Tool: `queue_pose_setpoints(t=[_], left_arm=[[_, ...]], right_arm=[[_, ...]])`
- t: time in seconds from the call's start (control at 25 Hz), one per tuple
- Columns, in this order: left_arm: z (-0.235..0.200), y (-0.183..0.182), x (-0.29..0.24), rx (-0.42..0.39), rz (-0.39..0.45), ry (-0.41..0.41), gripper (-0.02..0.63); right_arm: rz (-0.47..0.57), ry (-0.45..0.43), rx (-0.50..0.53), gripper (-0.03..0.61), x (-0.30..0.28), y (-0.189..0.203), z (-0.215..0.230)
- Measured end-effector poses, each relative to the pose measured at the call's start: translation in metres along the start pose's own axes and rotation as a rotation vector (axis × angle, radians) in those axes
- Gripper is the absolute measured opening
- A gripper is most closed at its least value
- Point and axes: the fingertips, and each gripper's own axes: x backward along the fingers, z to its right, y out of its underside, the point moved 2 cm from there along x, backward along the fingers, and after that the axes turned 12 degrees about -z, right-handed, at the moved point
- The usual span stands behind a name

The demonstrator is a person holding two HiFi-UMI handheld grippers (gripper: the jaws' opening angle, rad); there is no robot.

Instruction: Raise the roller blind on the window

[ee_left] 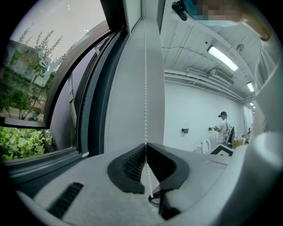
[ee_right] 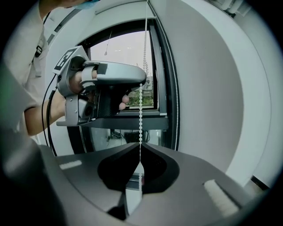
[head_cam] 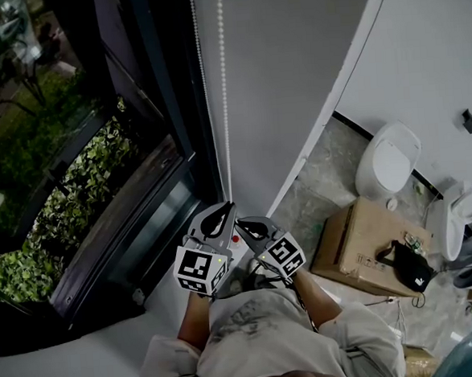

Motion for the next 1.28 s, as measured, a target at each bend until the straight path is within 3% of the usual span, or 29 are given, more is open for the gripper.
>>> queue_pose_setpoints(t=[0.32,0.48,0.96,1.28], left_arm=[[0.001,-0.001,0.0,0.0,0.001,-0.003,0.018],[-0.004,-0.001,0.001,0.004,0.002,-0.014,0.017],[-0.01,0.0,0.003,0.013,0.008,-0.025,0.017],[-0.011,0.0,0.003,0.01,0.009,-0.024,0.017]], right_arm=[[-0.004,0.015,0.044,0.03,0.005,-0.002,-0.004],[0.06,0.011,0.012,0.051,0.022,-0.018,-0.002],[0.333,0.017,0.061,0.051,0.081,-0.128,0.01],[0.438,-0.003,0.153,0.074,0.096,-0.199,0.009]])
